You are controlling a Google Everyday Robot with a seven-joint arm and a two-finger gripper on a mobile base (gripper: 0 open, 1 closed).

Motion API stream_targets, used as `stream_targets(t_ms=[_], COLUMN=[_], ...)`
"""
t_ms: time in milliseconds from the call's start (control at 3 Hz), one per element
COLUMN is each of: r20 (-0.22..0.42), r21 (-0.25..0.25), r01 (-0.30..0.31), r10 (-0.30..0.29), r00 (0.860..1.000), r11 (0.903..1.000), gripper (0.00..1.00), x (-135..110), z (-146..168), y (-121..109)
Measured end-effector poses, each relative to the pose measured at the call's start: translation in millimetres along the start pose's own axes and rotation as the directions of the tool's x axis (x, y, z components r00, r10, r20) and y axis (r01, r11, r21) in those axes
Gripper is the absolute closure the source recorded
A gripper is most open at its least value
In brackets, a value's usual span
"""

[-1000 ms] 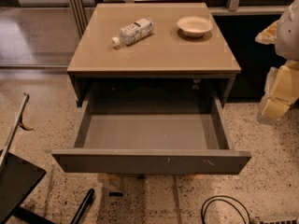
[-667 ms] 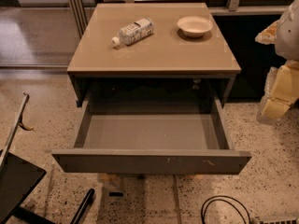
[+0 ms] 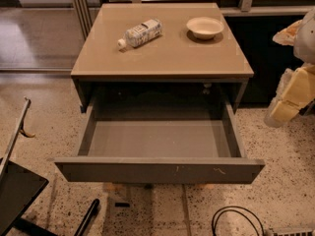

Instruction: Place blue plastic bottle into top drawer

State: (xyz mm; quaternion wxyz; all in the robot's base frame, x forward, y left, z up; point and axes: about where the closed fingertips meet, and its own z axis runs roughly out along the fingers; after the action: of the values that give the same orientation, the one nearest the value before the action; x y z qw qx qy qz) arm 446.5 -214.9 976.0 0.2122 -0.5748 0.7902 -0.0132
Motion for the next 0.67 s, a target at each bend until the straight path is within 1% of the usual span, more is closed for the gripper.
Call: stream_targets(t_ms=[333,667], r20=[0.128,0.263], r21=[0.041,0.090], r01=[-0.032,-0.005], r10=[0.026,-0.019], r00=[0.991,0.964], r11=[0.9987,0.9960], gripper=[0.00,0.00], x=[-11,-42], z=[16,36], y=[-23,-64])
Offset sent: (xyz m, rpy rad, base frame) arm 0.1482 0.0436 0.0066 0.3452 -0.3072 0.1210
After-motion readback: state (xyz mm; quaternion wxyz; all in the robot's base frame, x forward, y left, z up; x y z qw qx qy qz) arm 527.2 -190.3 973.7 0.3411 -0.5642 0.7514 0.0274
